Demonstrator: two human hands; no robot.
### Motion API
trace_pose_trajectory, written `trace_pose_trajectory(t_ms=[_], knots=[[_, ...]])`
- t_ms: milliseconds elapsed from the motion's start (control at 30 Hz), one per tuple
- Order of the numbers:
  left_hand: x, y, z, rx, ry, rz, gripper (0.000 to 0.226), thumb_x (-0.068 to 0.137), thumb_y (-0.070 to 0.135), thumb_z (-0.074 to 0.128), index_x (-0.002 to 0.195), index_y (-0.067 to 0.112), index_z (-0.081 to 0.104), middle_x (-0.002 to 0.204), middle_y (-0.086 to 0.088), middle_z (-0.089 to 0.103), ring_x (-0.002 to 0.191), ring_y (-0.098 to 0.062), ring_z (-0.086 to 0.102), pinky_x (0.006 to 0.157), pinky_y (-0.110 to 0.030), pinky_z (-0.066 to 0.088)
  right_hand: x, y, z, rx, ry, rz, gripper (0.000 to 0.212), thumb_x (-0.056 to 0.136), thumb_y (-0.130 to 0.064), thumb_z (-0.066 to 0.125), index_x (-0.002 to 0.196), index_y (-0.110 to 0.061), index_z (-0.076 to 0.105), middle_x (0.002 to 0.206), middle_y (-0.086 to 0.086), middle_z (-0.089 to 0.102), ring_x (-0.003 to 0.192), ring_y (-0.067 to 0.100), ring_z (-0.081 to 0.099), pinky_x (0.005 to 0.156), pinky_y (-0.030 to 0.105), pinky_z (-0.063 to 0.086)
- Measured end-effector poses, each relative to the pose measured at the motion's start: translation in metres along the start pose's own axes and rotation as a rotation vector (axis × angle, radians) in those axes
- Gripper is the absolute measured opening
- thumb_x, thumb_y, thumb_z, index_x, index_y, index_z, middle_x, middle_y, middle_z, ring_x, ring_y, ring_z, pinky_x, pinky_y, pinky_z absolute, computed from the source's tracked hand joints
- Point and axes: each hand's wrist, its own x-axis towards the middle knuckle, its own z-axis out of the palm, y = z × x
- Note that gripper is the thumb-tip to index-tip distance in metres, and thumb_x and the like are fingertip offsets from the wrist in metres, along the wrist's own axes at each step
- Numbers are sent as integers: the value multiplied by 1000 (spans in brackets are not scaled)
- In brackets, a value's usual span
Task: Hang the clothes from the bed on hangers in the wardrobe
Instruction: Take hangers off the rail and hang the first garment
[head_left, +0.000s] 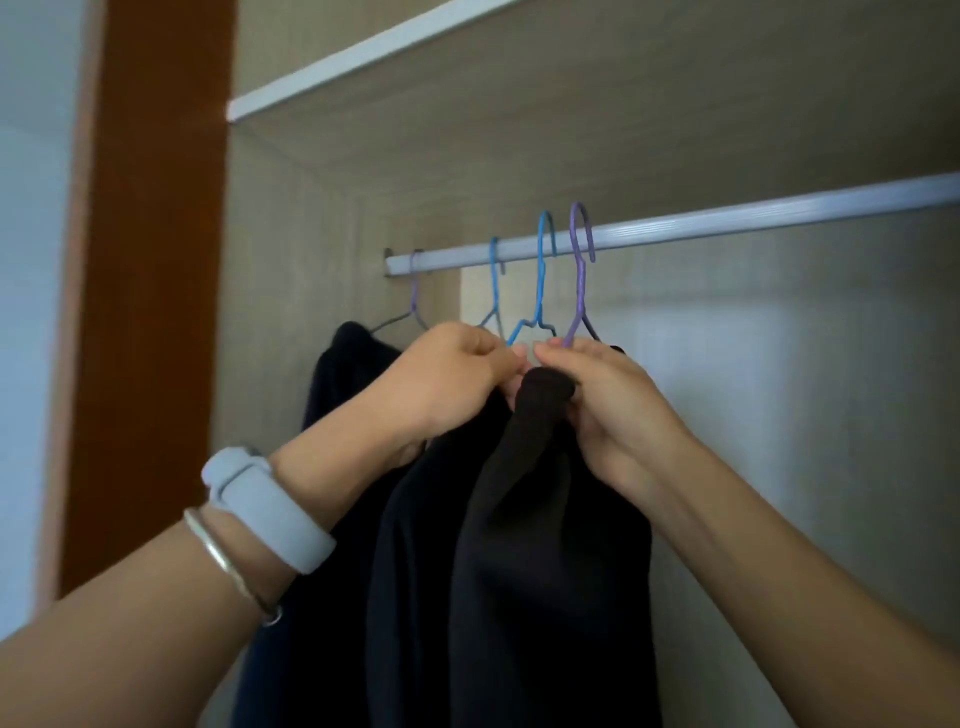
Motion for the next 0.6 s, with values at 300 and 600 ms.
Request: trace_pose_trajectory(t_ms=[300, 600], knots=[[-165, -13, -75, 116, 105, -262, 27, 90, 27, 52, 79, 8, 68, 62, 1, 60, 55, -6, 48, 53, -16, 39, -100, 63, 73, 0, -331, 119, 25, 93, -20, 50, 77, -22, 70, 86, -5, 71, 83, 7, 63, 73, 21, 39], [-313, -10, -177, 617, 254, -464, 38, 77, 53, 42, 79, 26, 68, 83, -4, 69, 68, -3, 56, 65, -12, 41, -192, 121, 208, 180, -652, 508, 31, 92, -30, 49, 72, -25, 71, 77, -12, 74, 93, 12, 64, 68, 24, 39]])
